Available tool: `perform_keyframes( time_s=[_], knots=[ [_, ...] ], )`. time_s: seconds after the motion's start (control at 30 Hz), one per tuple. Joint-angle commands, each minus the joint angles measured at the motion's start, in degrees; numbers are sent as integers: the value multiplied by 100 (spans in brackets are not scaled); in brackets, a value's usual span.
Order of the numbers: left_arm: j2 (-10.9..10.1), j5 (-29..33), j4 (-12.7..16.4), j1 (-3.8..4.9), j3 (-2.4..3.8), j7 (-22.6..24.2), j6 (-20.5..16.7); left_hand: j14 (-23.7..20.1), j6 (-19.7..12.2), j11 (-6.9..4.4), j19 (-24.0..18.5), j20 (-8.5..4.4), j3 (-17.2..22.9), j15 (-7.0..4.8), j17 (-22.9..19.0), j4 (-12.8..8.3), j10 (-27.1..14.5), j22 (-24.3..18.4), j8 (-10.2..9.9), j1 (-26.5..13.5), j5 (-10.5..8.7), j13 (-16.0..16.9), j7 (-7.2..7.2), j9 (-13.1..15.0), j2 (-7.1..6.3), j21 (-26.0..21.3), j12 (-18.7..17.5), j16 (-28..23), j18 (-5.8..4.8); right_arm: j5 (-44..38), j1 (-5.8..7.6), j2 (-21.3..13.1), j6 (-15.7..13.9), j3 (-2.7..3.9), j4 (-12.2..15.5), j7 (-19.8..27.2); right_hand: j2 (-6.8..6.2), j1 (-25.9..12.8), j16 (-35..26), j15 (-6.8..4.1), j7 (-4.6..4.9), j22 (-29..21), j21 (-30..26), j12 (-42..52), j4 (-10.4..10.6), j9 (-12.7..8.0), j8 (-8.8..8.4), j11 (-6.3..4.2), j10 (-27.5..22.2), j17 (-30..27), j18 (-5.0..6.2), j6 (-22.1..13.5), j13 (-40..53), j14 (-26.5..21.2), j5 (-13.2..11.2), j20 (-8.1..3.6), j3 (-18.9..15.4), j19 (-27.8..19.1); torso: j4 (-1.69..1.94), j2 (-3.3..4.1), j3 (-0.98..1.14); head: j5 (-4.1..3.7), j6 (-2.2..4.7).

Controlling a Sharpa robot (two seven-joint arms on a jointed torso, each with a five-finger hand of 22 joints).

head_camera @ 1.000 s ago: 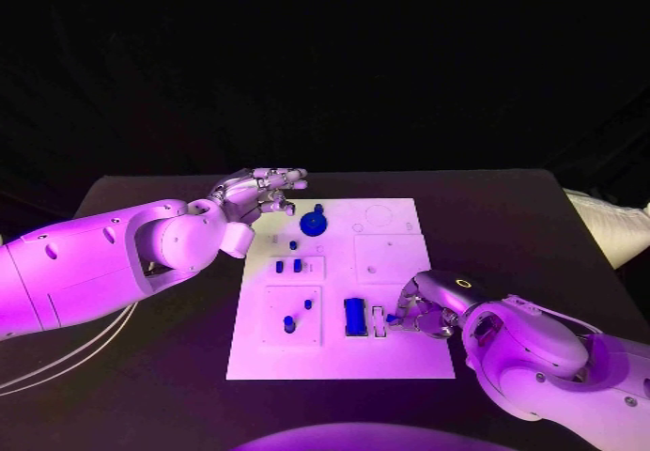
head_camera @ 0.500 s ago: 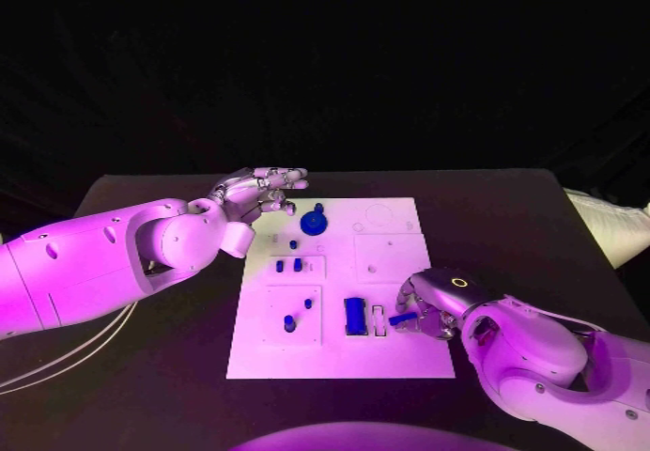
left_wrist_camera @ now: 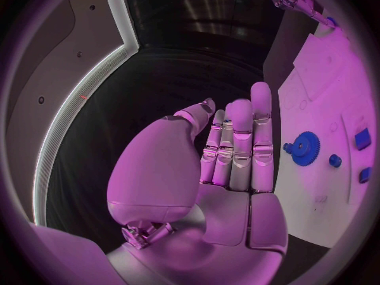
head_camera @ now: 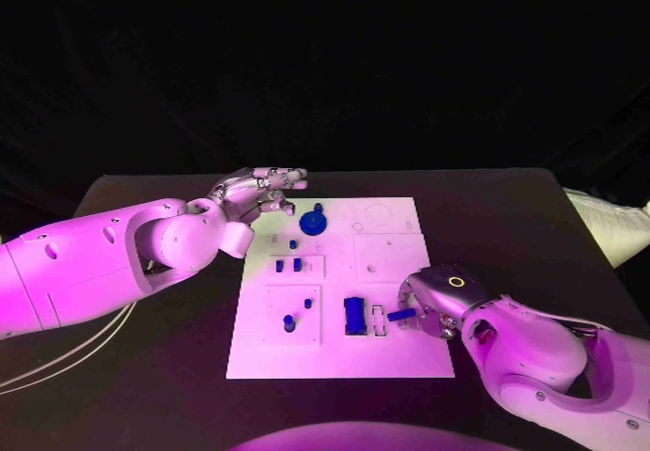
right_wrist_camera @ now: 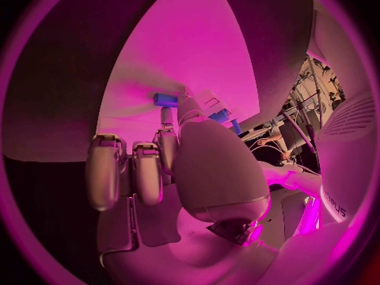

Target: Assemble the parts on the task board

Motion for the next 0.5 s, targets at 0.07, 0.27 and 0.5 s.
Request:
perform_keyframes(
  time_s=[0.07, 0.27, 0.5],
  knots=[
    [7, -33, 6, 2, 2, 22, 116, -43, -48, 10, 24, 20, -28, 8, -10, -6, -40, -10, 14, -2, 25, -4, 17, 1, 43, -26, 20, 33, 66, -112, -21, -6, 323, -17, -21, -5, 44, 19, 10, 16, -24, 31, 13, 41, 8, 11, -29, -69, 94, 1154, -21, 72, -801, 519, 24, 44, 133, 55, 0, 3, 2, 1, -1],
    [16, -33, 7, 2, 2, 19, 114, -43, -48, 10, 24, 20, -28, 8, -10, -6, -40, -10, 14, -2, 25, -4, 17, 1, 43, -26, 20, 33, 66, 108, -21, 31, 456, -18, -52, 25, 325, 53, 29, -25, -80, 73, 40, 76, 90, -13, -112, -118, 115, 1186, -29, 152, -783, 526, 22, 9, 515, 73, 3, 4, 1, -6, -4],
    [26, -41, 5, 2, 1, 12, 107, -43, -48, 10, 24, 20, -28, 8, -10, -6, -40, -10, 14, -2, 25, -4, 17, 1, 43, -26, 20, 33, 66, 357, -21, 48, 736, -19, -111, 49, 454, -15, 39, -22, -66, 95, 52, 58, 200, -80, -275, -107, 116, 1205, -34, 157, -789, 530, 50, 3, 857, 78, 7, 0, -4, -5, -14]
  ],
)
